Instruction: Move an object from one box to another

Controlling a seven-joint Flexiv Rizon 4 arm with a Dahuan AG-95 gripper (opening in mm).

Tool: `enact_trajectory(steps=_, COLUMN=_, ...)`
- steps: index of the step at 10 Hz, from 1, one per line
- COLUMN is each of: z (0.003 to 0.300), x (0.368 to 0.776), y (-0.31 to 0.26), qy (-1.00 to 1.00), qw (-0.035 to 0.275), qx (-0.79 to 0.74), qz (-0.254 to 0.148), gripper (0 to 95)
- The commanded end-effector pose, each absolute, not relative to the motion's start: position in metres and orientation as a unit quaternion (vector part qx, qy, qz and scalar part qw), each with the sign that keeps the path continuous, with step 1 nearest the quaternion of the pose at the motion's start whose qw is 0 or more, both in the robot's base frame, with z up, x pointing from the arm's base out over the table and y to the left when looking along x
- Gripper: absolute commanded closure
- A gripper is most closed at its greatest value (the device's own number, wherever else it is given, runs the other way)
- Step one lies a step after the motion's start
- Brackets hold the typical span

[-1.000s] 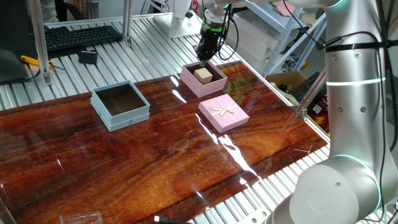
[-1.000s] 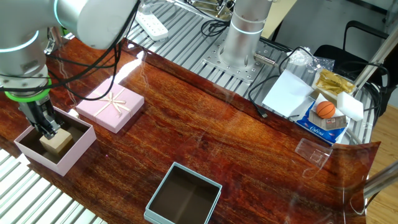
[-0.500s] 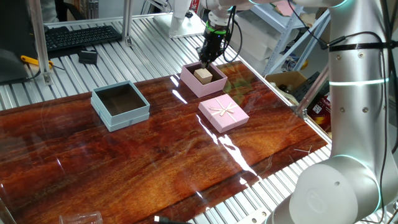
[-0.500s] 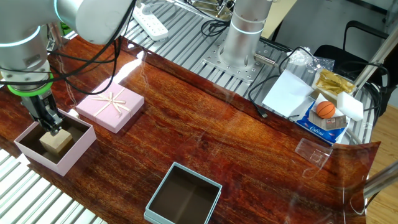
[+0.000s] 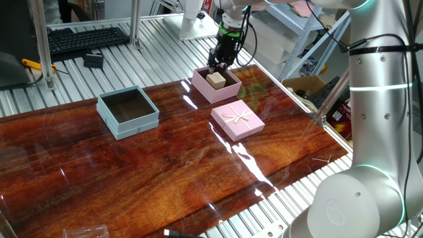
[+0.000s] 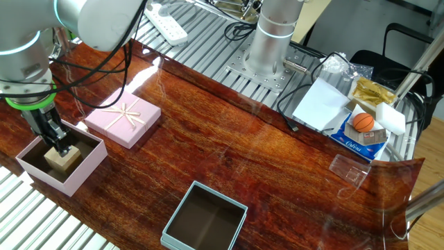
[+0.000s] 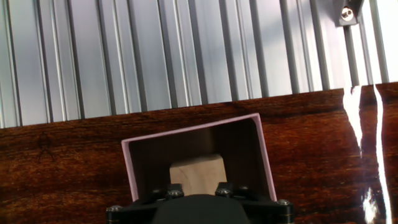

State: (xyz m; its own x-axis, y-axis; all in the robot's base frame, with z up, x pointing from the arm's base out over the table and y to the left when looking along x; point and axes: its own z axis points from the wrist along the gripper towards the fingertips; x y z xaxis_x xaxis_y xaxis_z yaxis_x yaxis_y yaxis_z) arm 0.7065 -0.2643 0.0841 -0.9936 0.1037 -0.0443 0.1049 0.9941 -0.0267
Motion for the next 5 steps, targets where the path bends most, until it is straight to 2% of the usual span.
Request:
enact_trajectory(steps=1, z=0.0813, x=0.7063, y=-0.2633, qy=0.998, qw=0.023, qx=0.053, qz=-0.014, gripper=38.0)
enact_trajectory(steps=2, z=0.0803, x=0.7063, y=-0.2631, qy=0.998, qw=0.022, qx=0.054, qz=-0.013, gripper=19.0)
enact_trajectory(steps=5, z=0.0778, x=0.7061, y=-0.263, qy=0.998, qw=0.022, qx=0.056, qz=-0.014, gripper=19.0)
